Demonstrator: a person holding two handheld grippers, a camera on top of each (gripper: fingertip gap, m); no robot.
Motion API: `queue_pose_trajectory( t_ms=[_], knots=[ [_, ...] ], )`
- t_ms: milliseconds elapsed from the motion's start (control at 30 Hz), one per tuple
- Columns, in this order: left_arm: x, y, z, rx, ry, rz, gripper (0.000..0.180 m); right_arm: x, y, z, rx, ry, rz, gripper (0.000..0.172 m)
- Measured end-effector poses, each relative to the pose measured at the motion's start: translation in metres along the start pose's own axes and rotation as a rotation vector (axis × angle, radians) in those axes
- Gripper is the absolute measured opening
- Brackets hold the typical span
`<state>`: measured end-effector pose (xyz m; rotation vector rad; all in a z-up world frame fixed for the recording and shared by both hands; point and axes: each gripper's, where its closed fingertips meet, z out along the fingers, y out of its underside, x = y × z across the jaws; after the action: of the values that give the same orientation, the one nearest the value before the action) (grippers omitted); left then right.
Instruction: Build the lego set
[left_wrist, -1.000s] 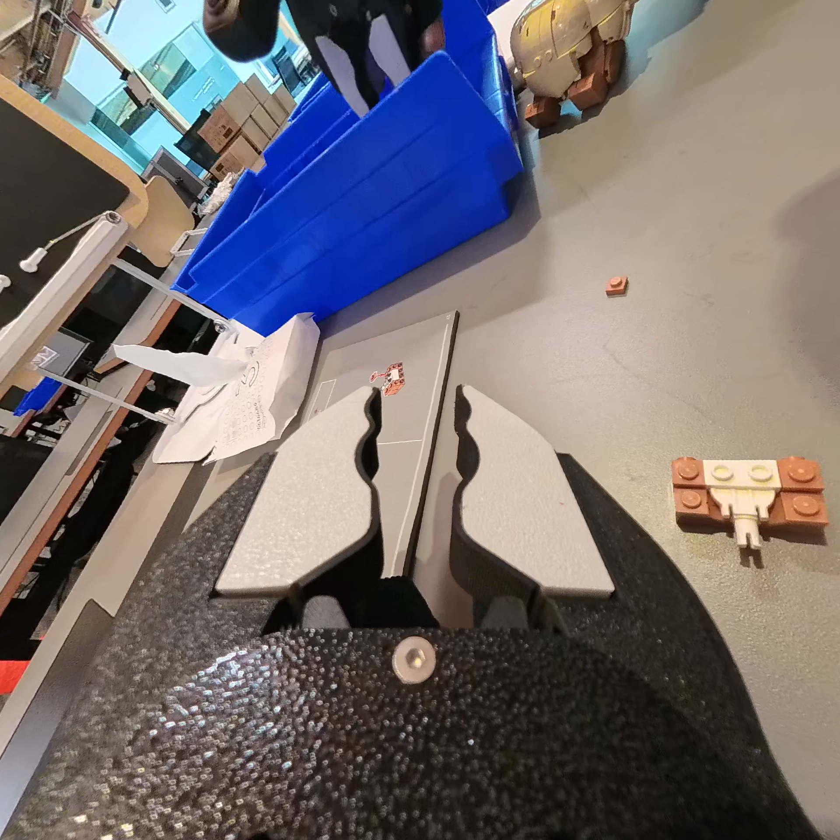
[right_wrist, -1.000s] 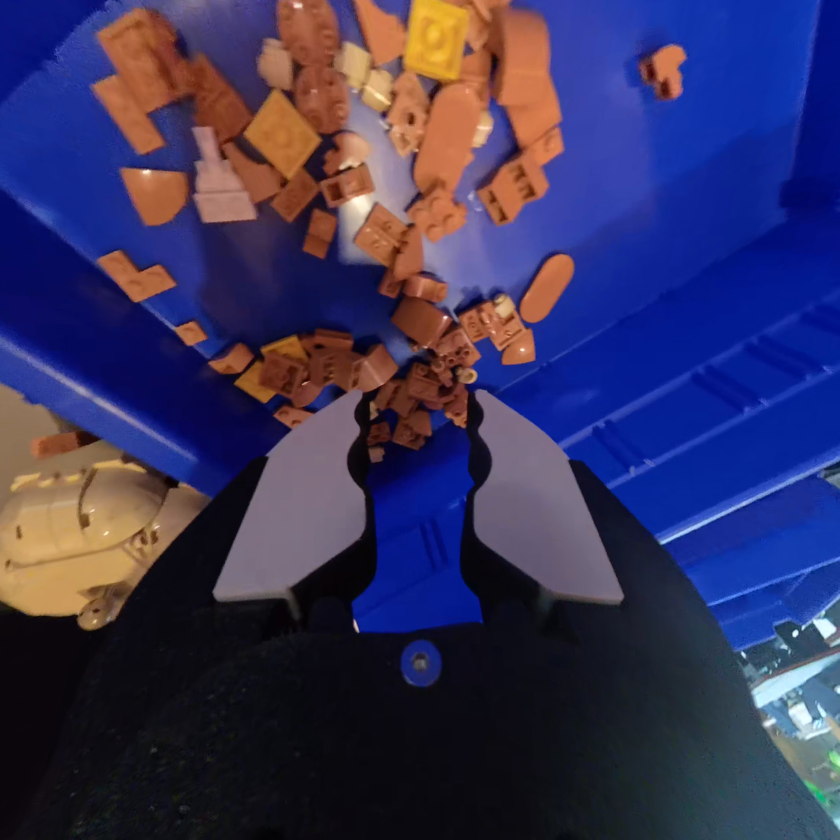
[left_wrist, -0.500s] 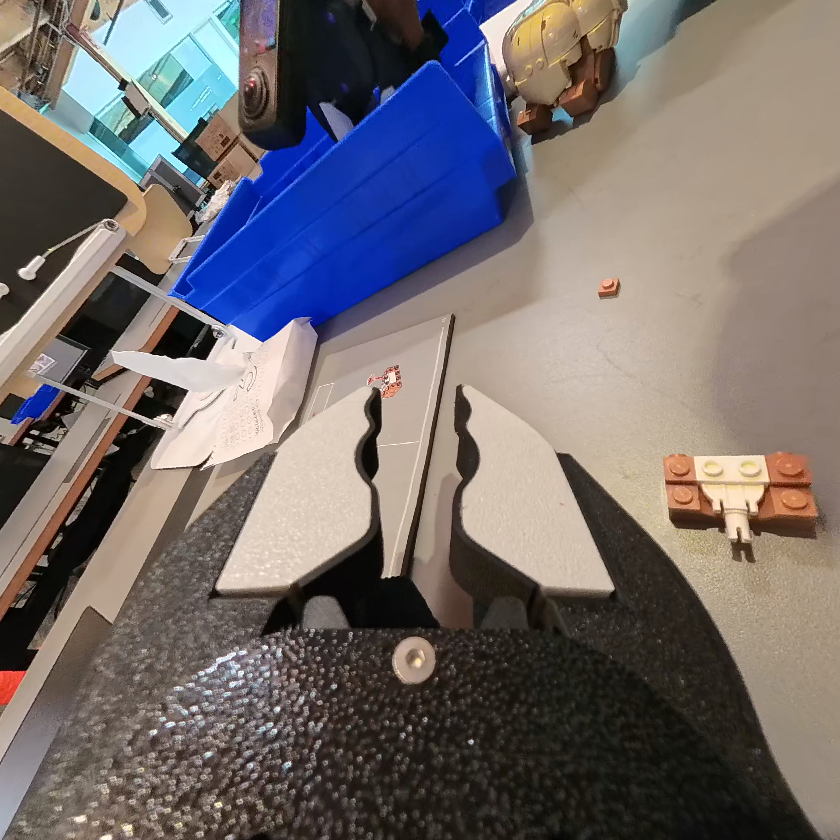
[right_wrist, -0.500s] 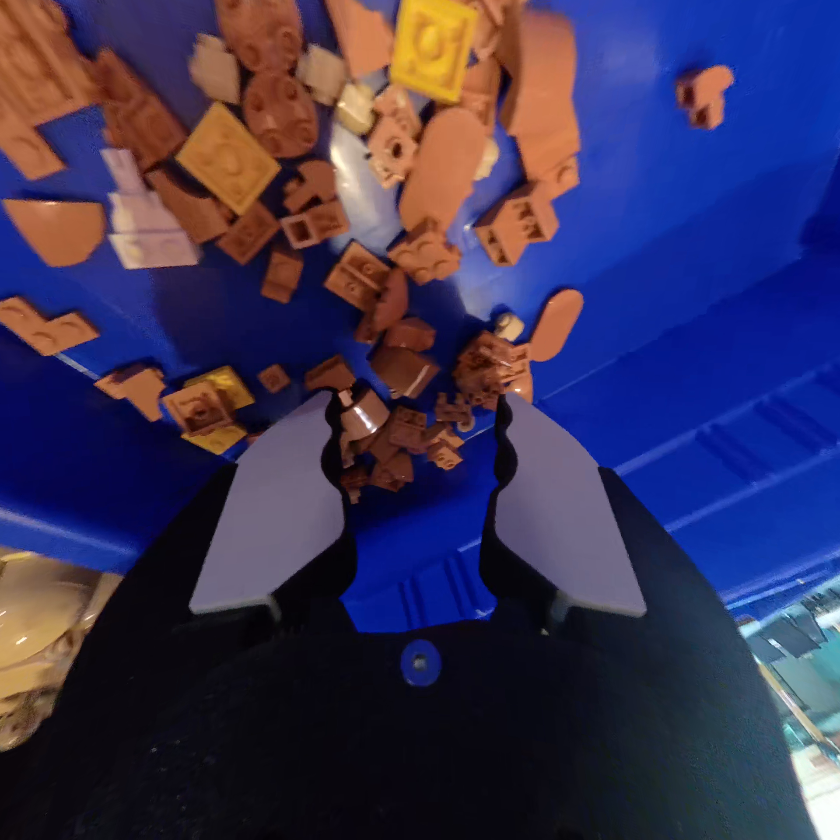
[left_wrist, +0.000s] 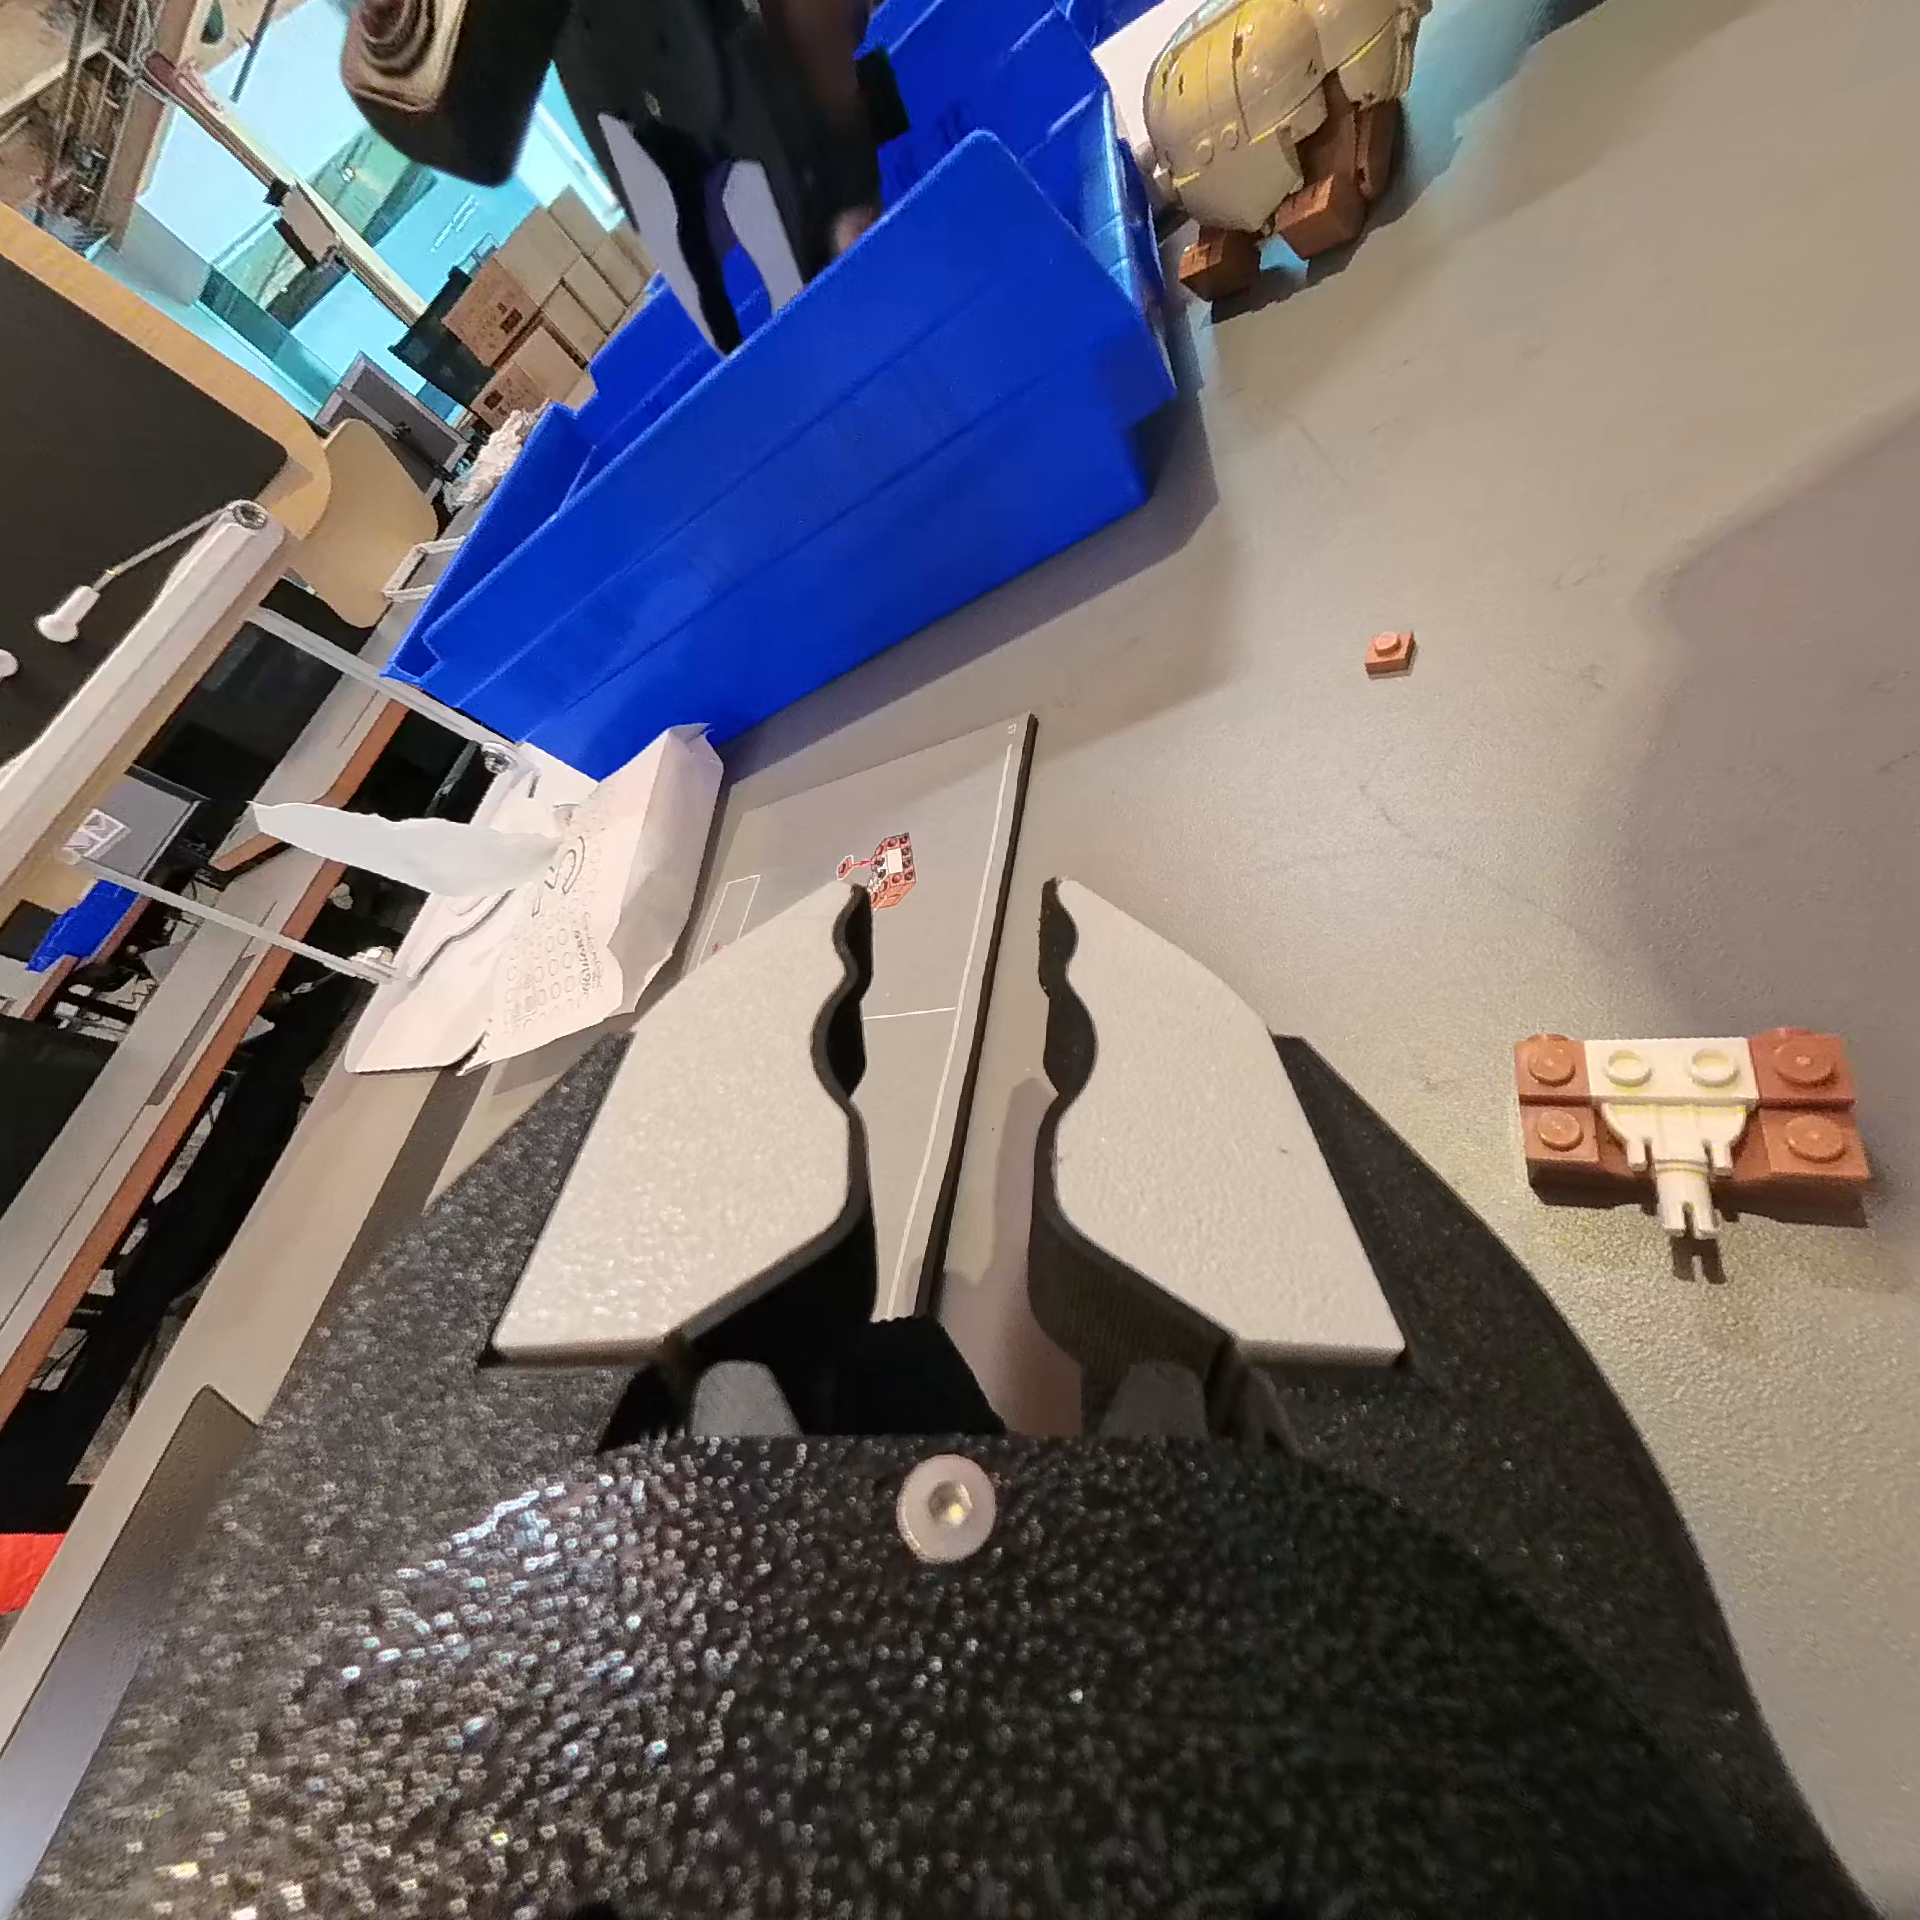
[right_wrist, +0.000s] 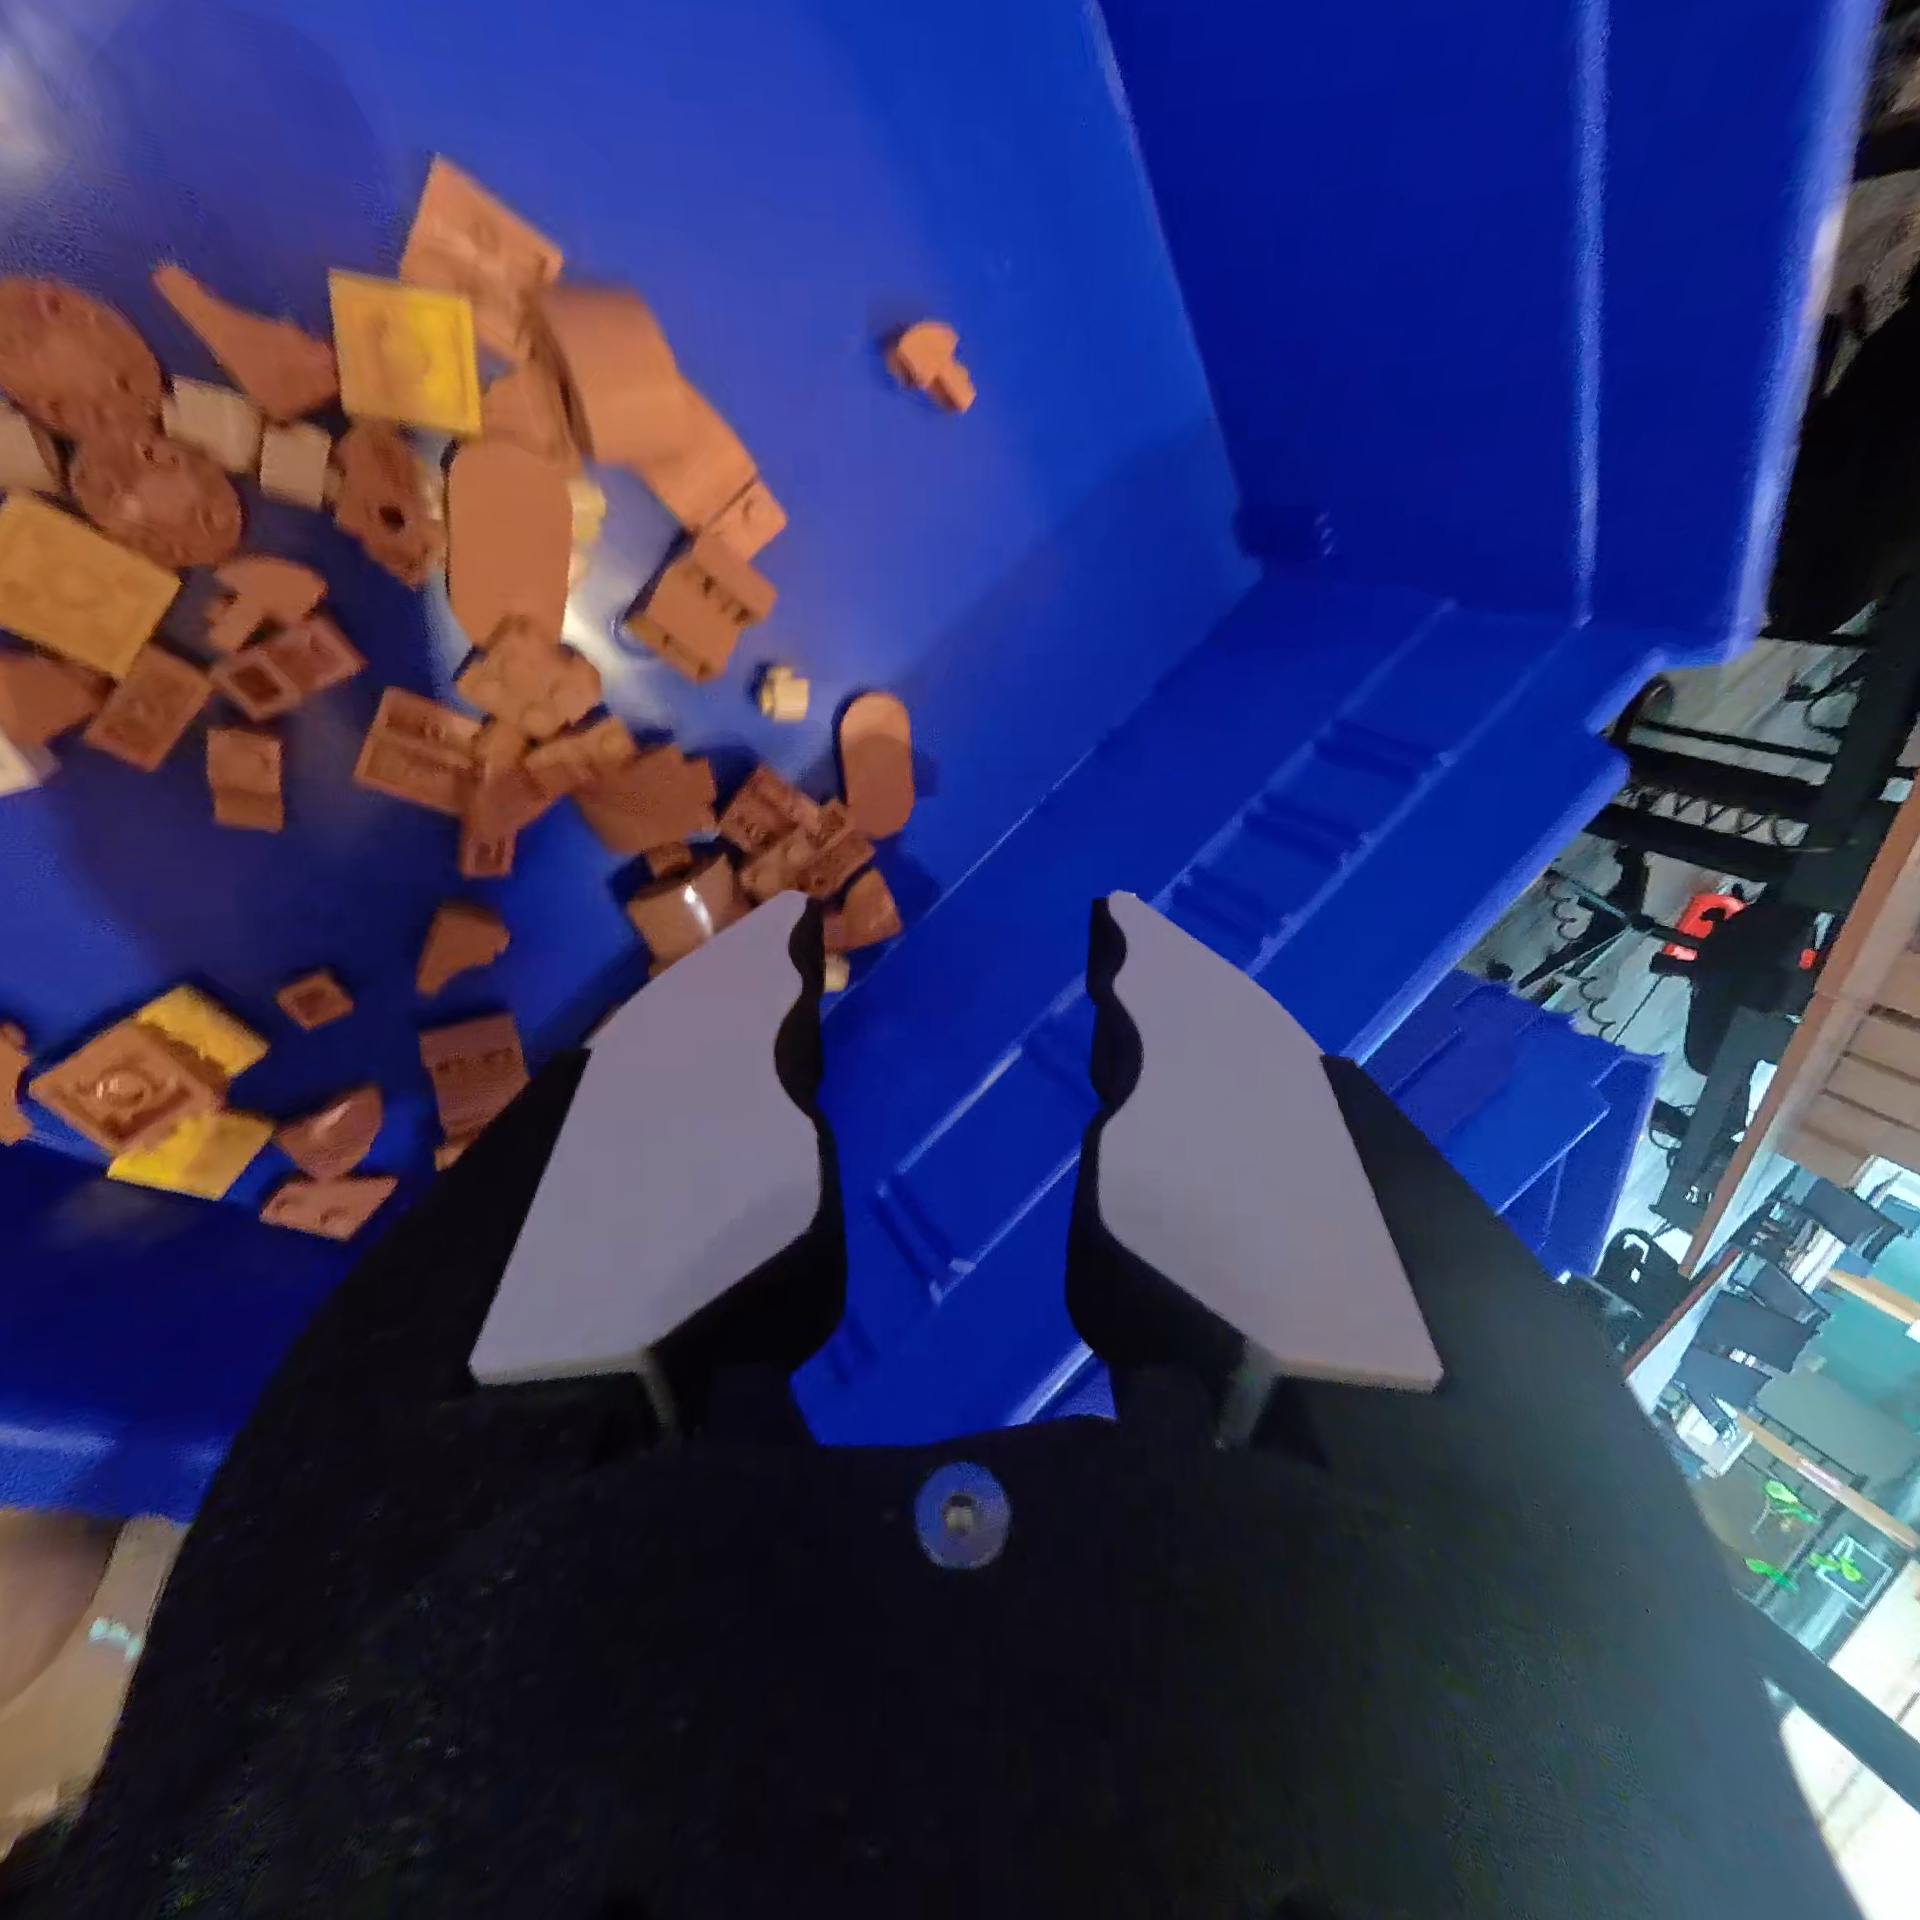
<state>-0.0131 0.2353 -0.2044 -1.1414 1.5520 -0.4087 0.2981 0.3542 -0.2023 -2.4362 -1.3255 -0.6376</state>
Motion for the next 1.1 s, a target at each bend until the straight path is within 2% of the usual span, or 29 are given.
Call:
queue_pose_trajectory(
  t_ms=[167,267,500,733,1100],
  knots=[
    [0.000,0.000,0.000,-0.003,0.000,0.004,0.030,-0.009,0.012,-0.002,-0.056,-0.032,-0.039,0.049],
    [0.001,0.000,0.000,-0.004,0.001,0.004,0.030,-0.002,0.008,-0.006,-0.037,0.008,-0.055,0.038],
    [0.001,0.001,0.001,-0.006,0.002,0.009,0.030,-0.042,0.004,0.001,-0.013,-0.194,-0.126,0.021],
    [0.002,0.001,0.001,-0.007,0.003,0.009,0.030,-0.059,0.003,0.010,-0.035,-0.290,-0.119,0.023],
    [0.003,0.000,0.000,-0.002,0.005,0.017,0.030,-0.057,0.004,0.017,-0.089,-0.298,-0.115,0.022]
  ],
)
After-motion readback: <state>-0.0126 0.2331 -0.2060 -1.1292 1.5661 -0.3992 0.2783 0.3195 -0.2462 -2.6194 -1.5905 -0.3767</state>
